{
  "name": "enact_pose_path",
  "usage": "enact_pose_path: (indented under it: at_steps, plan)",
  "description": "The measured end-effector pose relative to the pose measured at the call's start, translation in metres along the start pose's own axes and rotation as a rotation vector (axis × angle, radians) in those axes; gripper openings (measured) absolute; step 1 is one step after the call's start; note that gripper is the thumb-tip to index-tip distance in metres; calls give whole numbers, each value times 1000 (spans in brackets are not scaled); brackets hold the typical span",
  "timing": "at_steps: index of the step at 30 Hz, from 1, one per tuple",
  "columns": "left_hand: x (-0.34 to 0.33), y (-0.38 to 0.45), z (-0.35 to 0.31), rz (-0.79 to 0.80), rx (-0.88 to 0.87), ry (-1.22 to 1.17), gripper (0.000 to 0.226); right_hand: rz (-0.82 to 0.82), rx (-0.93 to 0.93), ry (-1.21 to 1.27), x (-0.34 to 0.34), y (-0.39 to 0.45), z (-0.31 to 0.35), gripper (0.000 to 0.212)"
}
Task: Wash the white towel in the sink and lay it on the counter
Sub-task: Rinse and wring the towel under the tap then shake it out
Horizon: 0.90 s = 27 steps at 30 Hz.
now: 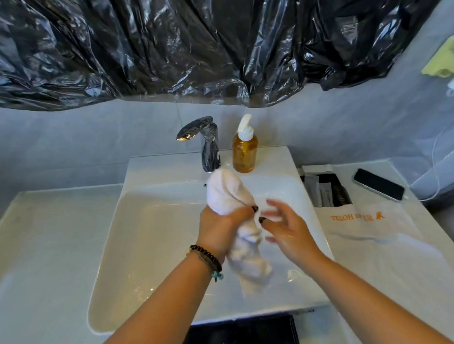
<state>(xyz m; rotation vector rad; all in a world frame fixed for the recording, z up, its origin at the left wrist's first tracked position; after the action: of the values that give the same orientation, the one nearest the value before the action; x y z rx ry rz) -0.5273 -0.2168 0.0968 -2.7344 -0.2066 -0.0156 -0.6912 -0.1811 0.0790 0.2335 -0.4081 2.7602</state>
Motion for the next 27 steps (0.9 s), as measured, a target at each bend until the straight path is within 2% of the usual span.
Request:
enact_pose_path:
  at_steps: [1, 2, 3, 4, 5, 8, 10, 11, 13, 15, 16, 17, 19, 20, 22, 24, 27]
  plan:
    - [0, 1, -4, -46, 0, -56, 46, 10, -306, 159, -3, -11, -34, 30]
    - [1, 1, -10, -90, -16, -100, 46, 75, -560, 306, -14, -28, -60, 38]
    - [2, 2, -16, -132, -43, -133, 44, 156, -739, 436, -26, -45, -75, 49]
    - [3, 1, -22, -167, -79, -159, 44, 208, -821, 574, -35, -56, -78, 57]
    - [4, 0, -27, -194, -120, -181, 46, 203, -827, 694, -38, -60, -74, 58]
    - [4, -10, -32, -256, -194, -213, 58, -35, -594, 975, -21, -48, -46, 32]
    - [5, -15, -26, -316, -165, -247, 63, -126, -272, 864, -1, -44, -17, 33]
    - [6, -17, -21, -347, -125, -277, 64, -116, -72, 725, 6, -48, 2, 43]
    - [7, -17, -12, -396, -25, -330, 62, -22, 312, 254, 2, -63, 32, 78]
    - [5, -20, -6, -403, 57, -380, 54, 24, 548, -312, -16, -69, 37, 108]
    - [2, -24, -4, -394, 85, -390, 48, -19, 617, -500, -20, -67, 40, 113]
    - [-2, -29, -2, -383, 110, -395, 43, -107, 676, -601, -18, -64, 48, 114]
    - [-11, -39, 0, -361, 146, -434, 35, -293, 779, -645, -9, -55, 68, 112]
    - [-14, -42, -2, -353, 149, -453, 33, -323, 812, -678, -7, -50, 76, 109]
    - [-13, -42, -12, -381, 113, -430, 35, -288, 840, -792, -9, -40, 83, 98]
    - [-8, -40, -25, -425, 19, -367, 40, -200, 797, -846, -11, -32, 88, 79]
    - [-4, -40, -48, -469, -178, -280, 38, -73, 645, -737, -15, -24, 92, 53]
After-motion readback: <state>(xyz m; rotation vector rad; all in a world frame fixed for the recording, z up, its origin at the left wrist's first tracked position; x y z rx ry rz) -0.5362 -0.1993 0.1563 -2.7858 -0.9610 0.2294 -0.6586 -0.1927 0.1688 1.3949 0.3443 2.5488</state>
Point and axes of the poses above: each hand's wrist, its own y-axis towards the middle knuckle, its own x-axis out of the back of the hand, z = x × y, the point moved 9 cm from there along y, towards the middle knuckle, and after that the axes turned 10 degrees about -z, right-handed, at the moved point
